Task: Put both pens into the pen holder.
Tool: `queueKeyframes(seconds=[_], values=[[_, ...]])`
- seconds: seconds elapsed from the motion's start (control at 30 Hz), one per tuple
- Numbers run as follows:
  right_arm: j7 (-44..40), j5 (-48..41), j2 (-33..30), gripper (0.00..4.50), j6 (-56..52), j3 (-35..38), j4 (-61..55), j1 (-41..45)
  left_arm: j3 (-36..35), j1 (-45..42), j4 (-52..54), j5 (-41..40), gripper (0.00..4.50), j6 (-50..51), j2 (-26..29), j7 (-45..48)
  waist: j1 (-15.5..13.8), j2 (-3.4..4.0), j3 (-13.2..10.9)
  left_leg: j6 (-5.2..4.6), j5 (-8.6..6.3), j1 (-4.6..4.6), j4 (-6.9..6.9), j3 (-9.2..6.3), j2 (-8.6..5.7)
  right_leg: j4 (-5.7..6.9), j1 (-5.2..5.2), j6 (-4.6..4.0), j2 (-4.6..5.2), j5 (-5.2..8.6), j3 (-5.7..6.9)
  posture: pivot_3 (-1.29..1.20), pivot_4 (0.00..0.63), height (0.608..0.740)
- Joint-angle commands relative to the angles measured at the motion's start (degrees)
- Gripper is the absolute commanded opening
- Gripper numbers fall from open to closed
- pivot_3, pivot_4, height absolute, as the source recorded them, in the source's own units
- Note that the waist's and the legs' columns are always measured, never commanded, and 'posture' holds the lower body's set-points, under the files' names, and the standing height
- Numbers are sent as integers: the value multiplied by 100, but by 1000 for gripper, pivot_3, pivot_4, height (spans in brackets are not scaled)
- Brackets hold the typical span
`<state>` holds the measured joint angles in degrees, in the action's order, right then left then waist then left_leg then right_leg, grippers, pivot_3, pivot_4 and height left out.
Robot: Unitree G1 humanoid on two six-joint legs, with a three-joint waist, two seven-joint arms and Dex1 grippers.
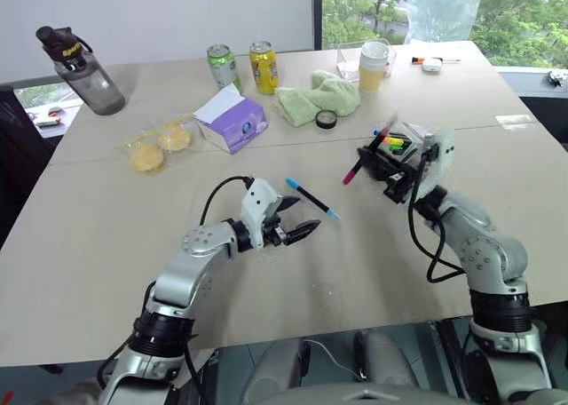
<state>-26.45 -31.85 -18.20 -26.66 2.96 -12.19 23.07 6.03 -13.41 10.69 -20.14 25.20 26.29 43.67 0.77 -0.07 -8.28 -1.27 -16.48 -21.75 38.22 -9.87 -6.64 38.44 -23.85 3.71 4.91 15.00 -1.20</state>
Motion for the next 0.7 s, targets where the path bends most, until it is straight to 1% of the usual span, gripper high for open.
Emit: queueKeyframes(seconds=[0.03,0.17,0.3,0.4,0.47,0.7], values=[[-563,1989,-720,58,2475,-678,359,435,-267,-132,393,-136,4020,-8,129,9,20,0,0,0,0,0,0,9,-2,6,-9,1,-2,0,7,0,150,740],[-481,3173,-1113,58,4012,-993,1191,950,-398,-343,546,-145,4020,72,265,-14,32,-1,0,3,1,1,-4,13,5,12,-16,1,-6,0,8,0,150,740],[-439,3784,-1226,58,4746,-1197,1883,1352,-458,-430,701,-210,4020,168,341,22,19,-2,-1,2,1,0,0,18,6,12,-15,0,-5,0,1,0,150,740],[-390,4261,-1305,58,5014,-1390,2431,1538,-449,-400,849,-217,4020,232,408,17,16,-3,-2,2,1,-2,-1,15,5,7,-15,0,-4,0,2,0,150,740],[-375,4473,-1333,58,5006,-1463,2679,1629,-440,-387,912,-202,4020,244,435,4,12,-4,-2,2,1,-4,-1,14,5,6,-15,0,-5,0,1,0,150,740],[-465,4587,-1343,58,4803,-1441,2812,1675,-472,-327,1054,-180,4020,288,494,-48,16,-3,-2,2,1,-4,-1,13,5,6,-15,0,-6,0,-8,0,150,740]])
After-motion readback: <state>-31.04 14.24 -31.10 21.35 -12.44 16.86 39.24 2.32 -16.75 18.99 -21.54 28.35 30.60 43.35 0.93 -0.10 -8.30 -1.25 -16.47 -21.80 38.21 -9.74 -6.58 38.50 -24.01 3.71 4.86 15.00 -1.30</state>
